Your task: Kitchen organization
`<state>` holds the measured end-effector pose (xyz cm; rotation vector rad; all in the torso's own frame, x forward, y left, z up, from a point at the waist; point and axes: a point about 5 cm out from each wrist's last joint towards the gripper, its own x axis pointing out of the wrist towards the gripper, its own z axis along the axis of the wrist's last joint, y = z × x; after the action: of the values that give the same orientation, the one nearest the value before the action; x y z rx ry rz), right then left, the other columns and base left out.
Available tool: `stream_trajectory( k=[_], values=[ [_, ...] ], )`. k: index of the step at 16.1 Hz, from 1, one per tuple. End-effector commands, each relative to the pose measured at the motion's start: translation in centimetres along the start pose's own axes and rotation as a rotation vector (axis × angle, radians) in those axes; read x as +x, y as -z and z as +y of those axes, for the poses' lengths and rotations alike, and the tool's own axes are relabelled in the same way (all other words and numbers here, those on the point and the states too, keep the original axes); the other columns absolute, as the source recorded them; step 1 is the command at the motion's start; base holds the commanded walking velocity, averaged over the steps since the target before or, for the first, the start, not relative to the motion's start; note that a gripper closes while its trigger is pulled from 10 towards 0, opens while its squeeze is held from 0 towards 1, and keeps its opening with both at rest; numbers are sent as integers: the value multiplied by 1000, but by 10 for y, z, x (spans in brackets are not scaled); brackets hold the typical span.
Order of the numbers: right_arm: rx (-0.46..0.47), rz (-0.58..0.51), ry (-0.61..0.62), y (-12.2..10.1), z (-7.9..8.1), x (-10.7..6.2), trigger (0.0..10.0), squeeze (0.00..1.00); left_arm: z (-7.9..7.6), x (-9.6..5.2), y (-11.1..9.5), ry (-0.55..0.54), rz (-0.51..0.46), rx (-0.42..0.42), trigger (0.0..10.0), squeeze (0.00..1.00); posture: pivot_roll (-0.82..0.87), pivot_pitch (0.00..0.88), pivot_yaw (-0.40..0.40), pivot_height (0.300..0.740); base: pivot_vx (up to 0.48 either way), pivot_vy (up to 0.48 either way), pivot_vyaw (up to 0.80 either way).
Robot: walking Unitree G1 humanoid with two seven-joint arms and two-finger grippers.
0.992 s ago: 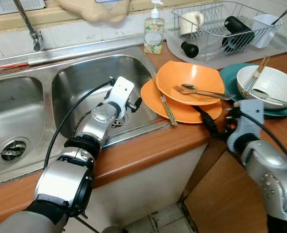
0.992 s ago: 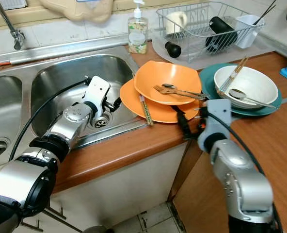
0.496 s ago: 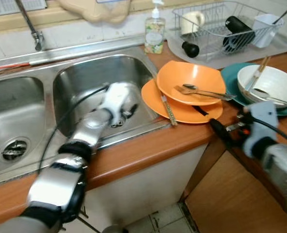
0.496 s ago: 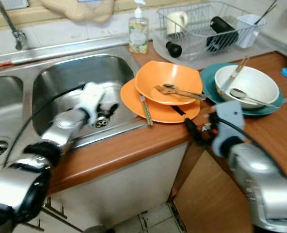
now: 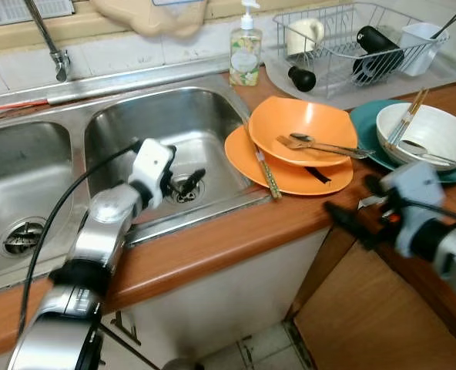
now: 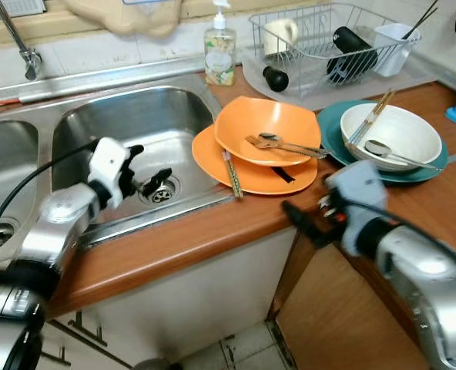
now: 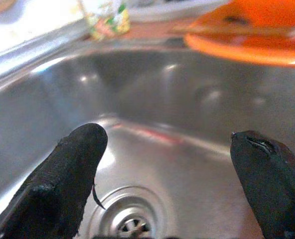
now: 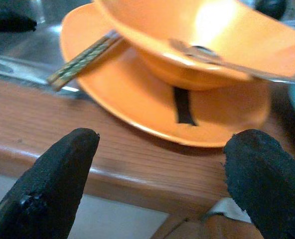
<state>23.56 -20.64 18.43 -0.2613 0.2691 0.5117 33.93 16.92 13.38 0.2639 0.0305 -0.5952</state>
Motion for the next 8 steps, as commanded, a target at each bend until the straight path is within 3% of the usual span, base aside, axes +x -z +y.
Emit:
stream_trajectory(
  k=[1, 3, 4, 8],
  values=[
    [-25, -5, 3, -1, 3, 2, 10000, 0, -1, -7, -11, 24, -30, 5, 10000, 0, -62, 0, 64, 740, 0, 0, 0],
    [-7, -23, 16, -2, 6, 9, 10000, 0, -11, -19, -17, 71, -46, 0, 10000, 0, -57, 0, 64, 740, 0, 0, 0],
    [0, -30, 23, -2, 9, 16, 10000, 0, -25, -31, -26, 146, -71, -14, 10000, 0, -49, 0, 60, 740, 0, 0, 0],
    [41, -28, 67, 0, 9, 29, 10000, 0, -47, -45, -31, 234, -54, -22, 10000, 0, -35, 0, 54, 740, 0, 0, 0]
  ],
)
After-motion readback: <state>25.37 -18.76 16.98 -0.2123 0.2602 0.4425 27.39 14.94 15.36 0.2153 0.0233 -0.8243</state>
